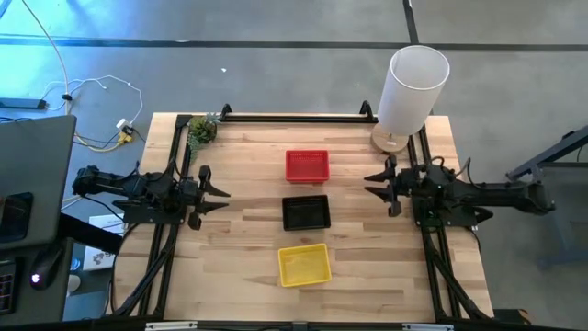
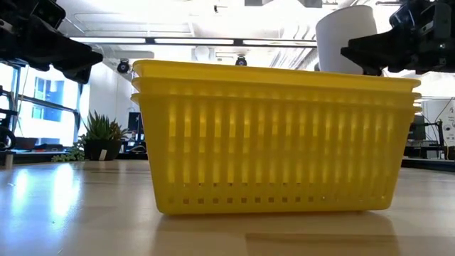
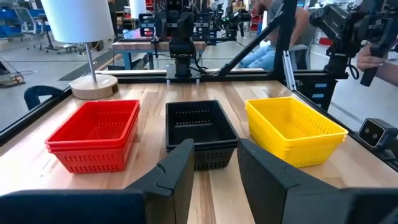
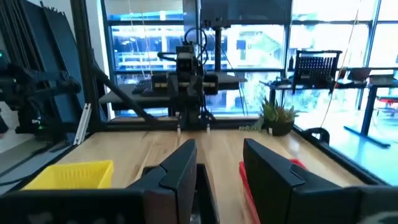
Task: Stack baskets by color
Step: Return to Home Position
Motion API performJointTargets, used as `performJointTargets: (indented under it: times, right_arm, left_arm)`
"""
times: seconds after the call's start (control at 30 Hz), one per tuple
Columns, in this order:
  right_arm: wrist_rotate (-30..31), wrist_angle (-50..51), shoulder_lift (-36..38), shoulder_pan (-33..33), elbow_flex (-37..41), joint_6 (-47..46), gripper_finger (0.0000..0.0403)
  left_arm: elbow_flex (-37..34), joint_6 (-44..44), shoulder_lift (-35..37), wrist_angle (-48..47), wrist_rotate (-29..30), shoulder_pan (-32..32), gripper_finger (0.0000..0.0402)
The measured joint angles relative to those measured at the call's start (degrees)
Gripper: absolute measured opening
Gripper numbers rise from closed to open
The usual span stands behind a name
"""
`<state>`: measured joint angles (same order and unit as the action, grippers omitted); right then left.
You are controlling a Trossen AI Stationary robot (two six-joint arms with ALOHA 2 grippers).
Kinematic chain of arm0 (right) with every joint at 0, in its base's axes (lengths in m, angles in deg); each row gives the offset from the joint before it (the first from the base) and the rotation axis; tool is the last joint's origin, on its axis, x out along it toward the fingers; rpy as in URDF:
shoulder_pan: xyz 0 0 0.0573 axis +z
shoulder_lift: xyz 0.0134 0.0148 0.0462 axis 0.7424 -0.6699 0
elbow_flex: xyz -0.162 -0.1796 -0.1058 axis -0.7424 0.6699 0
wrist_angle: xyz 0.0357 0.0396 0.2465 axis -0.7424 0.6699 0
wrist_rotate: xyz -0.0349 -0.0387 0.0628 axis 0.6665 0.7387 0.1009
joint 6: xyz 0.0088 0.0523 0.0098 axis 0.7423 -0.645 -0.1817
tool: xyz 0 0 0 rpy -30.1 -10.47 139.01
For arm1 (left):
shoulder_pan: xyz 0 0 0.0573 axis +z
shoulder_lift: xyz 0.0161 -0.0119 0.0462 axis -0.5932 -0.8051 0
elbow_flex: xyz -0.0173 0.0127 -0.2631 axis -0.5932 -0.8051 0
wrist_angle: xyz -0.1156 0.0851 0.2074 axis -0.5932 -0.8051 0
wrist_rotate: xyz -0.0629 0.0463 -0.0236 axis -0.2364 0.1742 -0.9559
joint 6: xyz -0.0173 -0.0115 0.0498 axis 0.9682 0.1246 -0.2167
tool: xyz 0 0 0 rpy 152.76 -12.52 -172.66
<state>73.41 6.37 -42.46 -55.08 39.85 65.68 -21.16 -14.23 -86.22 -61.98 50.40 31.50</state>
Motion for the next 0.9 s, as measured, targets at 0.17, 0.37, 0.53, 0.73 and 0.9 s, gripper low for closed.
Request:
performJointTargets:
  times: [0.17, 0.37, 0.53, 0.73, 0.9]
  right_arm:
    - [0.7, 6.03, 4.23, 0.0, 0.02, -1.36, 0.0122]
    - [9.27, 12.77, 9.05, 0.0, 0.02, -1.39, 0.0122]
    - [9.17, 17.93, 12.19, 0.0, 0.04, -2.46, 0.0122]
    - [9.07, 24.0, 12.77, 0.0, 0.04, -5.97, 0.0122]
    - [10.58, 23.87, 12.84, 0.0, 0.04, -5.49, 0.0122]
  left_arm:
    - [0.0, 0.0, 0.0, 0.02, 0.02, 0.0, 0.0113]
    - [0.0, 0.0, 0.0, 0.02, 0.09, 0.0, 0.0113]
    - [0.0, 0.0, 0.0, 0.02, 0.17, 0.0, 0.0113]
    - [0.0, 0.0, 0.0, 0.03, 0.15, 0.0, 0.0113]
    - [0.0, 0.0, 0.0, 0.04, 0.15, 0.0, 0.0113]
